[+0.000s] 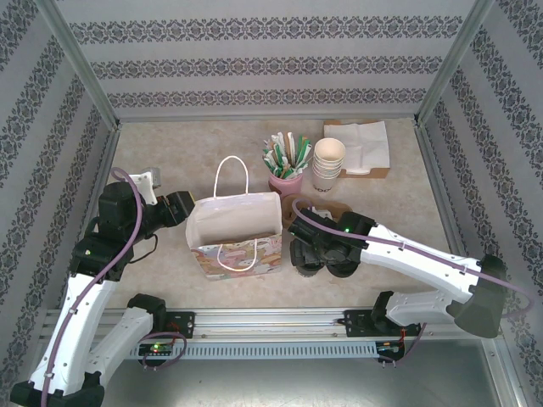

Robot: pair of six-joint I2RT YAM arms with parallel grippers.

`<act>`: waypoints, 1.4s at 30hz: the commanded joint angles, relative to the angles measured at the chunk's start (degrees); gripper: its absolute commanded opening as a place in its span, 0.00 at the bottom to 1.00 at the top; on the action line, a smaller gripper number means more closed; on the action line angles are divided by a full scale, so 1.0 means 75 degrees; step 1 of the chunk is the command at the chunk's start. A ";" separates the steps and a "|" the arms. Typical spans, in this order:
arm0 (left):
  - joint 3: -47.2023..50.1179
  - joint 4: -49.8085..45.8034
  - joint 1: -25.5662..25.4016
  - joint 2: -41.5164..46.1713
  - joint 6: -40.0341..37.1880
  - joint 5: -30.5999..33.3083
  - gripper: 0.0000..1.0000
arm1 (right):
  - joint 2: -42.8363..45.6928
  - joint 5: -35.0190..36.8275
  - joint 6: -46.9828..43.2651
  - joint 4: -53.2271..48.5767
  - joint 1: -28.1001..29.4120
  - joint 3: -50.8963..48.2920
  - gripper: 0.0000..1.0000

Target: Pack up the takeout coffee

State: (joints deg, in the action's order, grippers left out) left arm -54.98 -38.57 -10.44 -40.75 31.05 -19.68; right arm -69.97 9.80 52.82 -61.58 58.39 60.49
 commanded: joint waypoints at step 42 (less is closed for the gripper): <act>0.0028 -0.0184 -0.0036 0.0066 0.0010 -0.0204 0.52 | -0.0770 0.0404 -0.0023 0.0300 0.0101 -0.0295 0.78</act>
State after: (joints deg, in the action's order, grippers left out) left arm -54.96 -39.42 -10.44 -40.77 31.09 -20.69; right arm -74.50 11.51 52.60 -58.61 58.41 59.48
